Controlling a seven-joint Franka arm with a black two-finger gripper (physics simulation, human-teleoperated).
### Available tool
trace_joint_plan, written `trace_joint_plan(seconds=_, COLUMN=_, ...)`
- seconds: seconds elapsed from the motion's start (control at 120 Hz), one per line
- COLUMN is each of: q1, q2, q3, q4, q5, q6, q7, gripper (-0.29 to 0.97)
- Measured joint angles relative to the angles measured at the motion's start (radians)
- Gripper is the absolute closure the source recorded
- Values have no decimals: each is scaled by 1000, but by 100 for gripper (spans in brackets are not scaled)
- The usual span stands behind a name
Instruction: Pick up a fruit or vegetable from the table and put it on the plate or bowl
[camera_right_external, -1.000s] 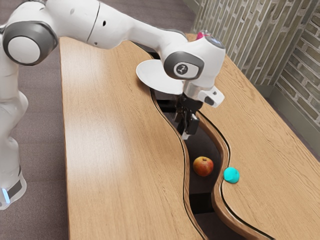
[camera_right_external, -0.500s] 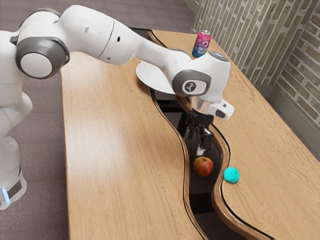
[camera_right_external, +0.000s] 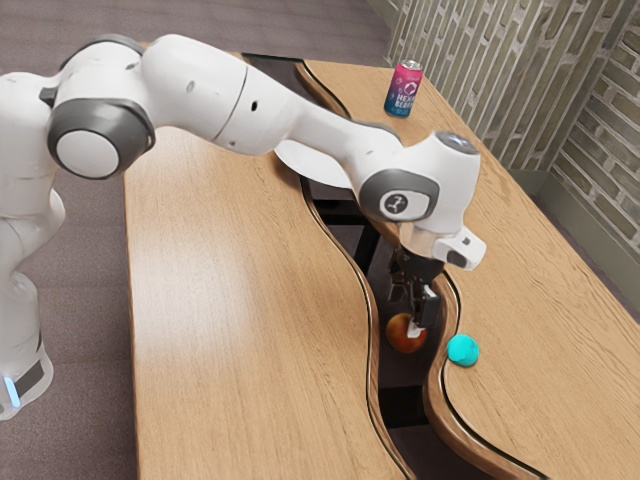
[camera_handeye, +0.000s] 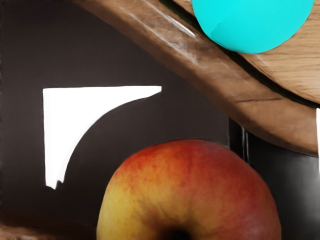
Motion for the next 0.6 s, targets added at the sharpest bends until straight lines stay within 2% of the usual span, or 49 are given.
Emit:
trace_joint_plan(seconds=0.367, q1=11, q2=61, q3=-7, q4=30, q5=-13, q6=3, q7=8, gripper=1)
trace_joint_plan(seconds=0.508, q1=11, q2=68, q3=-7, q4=30, q5=-21, q6=4, q7=11, gripper=23)
trace_joint_plan(seconds=0.6, q1=11, q2=68, q3=-7, q4=30, q5=-19, q6=5, q7=10, gripper=29)
